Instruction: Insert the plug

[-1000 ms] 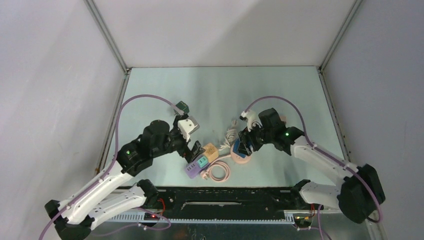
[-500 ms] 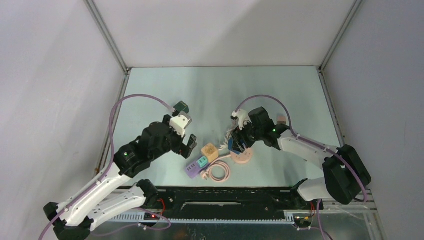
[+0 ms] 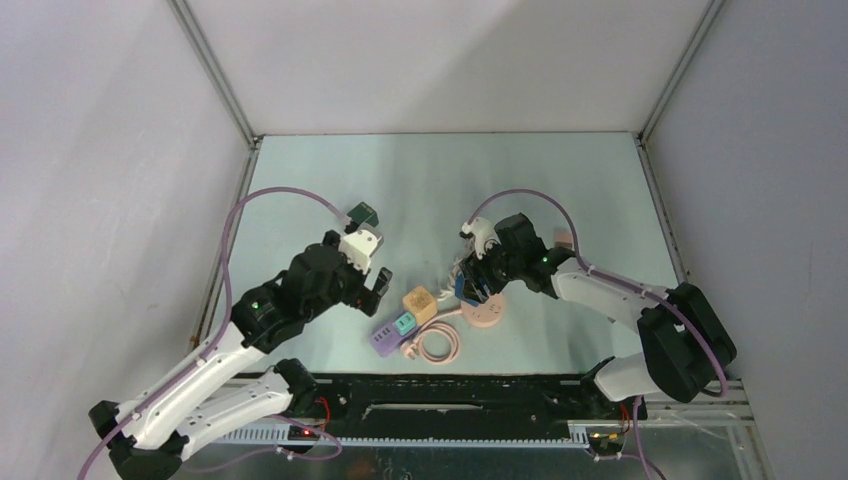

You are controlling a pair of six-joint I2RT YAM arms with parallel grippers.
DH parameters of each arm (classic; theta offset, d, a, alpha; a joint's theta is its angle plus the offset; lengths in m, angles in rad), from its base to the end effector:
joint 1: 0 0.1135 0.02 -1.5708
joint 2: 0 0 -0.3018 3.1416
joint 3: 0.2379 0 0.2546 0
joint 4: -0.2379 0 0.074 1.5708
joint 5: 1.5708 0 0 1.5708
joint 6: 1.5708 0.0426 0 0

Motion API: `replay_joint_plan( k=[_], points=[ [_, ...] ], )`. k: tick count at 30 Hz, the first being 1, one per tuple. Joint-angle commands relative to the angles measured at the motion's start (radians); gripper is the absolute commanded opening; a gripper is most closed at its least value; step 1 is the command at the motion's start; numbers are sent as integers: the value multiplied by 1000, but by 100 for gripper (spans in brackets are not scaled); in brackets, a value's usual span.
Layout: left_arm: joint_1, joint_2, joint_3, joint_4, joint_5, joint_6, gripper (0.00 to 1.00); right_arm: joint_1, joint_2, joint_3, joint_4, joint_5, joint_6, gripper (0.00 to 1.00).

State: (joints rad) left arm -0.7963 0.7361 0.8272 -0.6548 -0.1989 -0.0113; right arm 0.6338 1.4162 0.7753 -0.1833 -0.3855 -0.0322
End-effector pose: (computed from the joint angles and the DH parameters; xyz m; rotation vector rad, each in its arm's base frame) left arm 0.1005 -0.0907 0.3365 0.7067 2.0132 -0.2657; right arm 0.2200 0.1816 0.2286 -0.9735 2.2443 0.7378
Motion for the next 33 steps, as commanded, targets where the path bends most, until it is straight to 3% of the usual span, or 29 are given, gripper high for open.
replay_joint_plan(
  k=[1,23,33],
  points=[
    [-3,8,-2,-1,-25,-13,100,8,4,44,44,15,-12,0],
    [-3,2,-3,-1,-24,-15,100,97,-8,-59,73,222,28,0],
    [-2,-4,-4,-1,-19,-18,100,142,-26,-166,171,298,161,0]
  ],
)
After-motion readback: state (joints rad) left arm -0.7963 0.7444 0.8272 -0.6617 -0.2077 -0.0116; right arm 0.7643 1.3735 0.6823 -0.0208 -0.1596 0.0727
